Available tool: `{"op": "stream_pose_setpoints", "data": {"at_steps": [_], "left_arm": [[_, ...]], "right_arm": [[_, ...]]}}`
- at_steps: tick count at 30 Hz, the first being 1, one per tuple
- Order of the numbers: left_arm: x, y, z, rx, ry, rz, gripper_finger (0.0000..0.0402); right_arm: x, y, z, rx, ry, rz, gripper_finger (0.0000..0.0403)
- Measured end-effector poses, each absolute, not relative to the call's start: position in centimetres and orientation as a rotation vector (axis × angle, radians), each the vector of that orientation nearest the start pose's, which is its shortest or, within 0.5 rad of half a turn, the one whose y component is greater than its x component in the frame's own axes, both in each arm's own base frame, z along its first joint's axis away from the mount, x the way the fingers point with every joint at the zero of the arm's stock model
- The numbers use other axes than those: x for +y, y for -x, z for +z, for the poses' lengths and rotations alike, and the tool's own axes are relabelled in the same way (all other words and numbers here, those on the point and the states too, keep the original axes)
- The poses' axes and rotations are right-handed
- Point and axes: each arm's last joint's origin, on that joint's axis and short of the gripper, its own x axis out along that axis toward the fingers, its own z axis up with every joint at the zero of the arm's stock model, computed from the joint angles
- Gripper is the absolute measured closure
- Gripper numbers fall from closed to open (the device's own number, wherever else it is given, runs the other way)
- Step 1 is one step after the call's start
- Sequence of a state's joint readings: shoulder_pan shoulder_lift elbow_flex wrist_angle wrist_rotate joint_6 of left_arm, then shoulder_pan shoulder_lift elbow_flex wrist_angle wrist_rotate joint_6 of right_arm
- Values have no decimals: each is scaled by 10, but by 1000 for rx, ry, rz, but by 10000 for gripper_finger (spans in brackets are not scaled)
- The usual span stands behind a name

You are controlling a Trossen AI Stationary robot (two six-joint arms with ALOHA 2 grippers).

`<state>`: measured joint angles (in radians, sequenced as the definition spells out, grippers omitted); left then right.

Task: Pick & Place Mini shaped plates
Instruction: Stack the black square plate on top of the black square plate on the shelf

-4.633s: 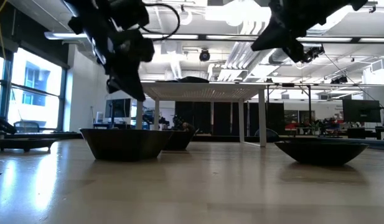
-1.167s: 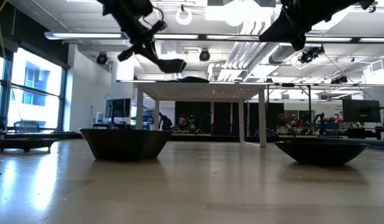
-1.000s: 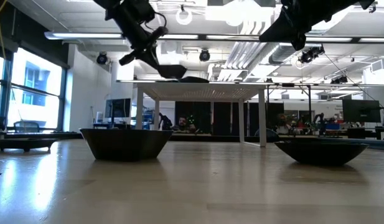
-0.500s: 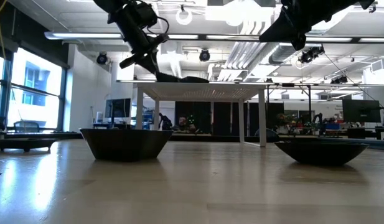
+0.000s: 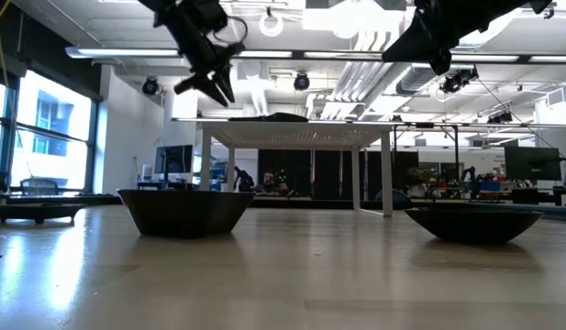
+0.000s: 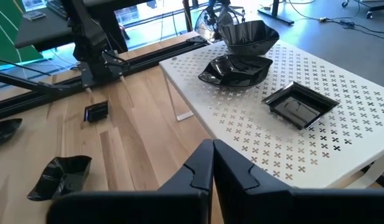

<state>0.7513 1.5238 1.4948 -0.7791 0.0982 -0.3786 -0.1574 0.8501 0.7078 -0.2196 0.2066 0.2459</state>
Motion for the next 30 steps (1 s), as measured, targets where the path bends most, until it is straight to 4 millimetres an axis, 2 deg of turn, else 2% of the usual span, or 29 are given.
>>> {"op": "stream_pose_setpoints", "data": {"at_steps": [2, 6, 9, 13, 19, 26, 30], "left_arm": [[207, -234, 359, 626, 632, 767, 340], [185, -242, 370, 600, 562, 737, 394], [166, -251, 379, 552, 497, 743, 389], [140, -265, 382, 535, 419, 769, 398], [105, -282, 385, 524, 376, 653, 400], [77, -293, 387, 483, 322, 564, 401], [72, -295, 371, 380, 318, 419, 401]], "right_arm": [[-35, -183, 292, 316, -237, -404, 397], [-36, -183, 292, 310, -256, -430, 401], [-36, -183, 292, 298, -299, -449, 398], [-36, -183, 291, 288, -339, -446, 397], [-34, -184, 276, 328, -395, -398, 400], [-32, -183, 256, 373, -454, -341, 400], [-29, -183, 252, 386, -515, -321, 400]]}}
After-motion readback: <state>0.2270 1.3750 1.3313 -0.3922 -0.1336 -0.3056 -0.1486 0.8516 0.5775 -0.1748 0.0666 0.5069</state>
